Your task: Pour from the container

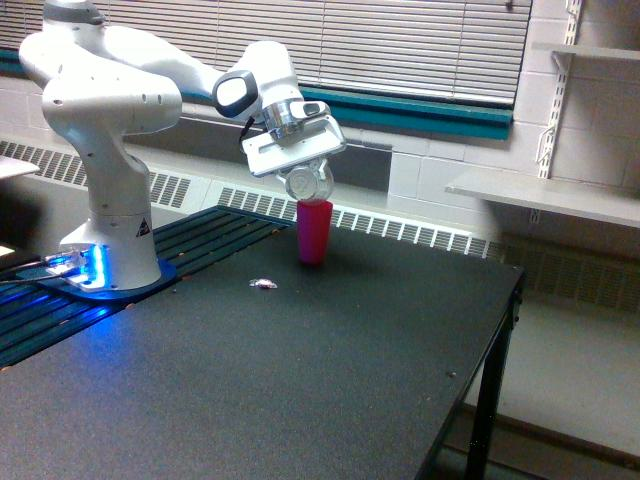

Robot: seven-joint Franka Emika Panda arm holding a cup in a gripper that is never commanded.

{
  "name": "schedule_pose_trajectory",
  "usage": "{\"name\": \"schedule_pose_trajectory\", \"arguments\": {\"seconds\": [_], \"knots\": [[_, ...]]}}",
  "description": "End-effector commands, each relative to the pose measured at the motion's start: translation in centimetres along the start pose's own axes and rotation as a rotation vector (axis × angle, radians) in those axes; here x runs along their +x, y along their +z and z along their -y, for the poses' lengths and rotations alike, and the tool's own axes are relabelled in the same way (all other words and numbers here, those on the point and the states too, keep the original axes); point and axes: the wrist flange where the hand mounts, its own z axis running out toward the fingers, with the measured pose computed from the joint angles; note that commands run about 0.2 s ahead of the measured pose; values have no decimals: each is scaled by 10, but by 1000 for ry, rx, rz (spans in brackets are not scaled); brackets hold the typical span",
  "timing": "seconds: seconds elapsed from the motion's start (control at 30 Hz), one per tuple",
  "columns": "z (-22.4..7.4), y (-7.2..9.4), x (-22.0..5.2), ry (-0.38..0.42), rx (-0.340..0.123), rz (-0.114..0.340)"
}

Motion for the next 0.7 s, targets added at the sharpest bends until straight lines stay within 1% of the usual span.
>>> {"name": "schedule_pose_trajectory", "arguments": {"seconds": [0.03,0.3,0.7], "knots": [[-5,-2,1,23,7,-20],[-11,-3,-3,43,5,-27],[-18,-7,-9,50,-9,-36]]}}
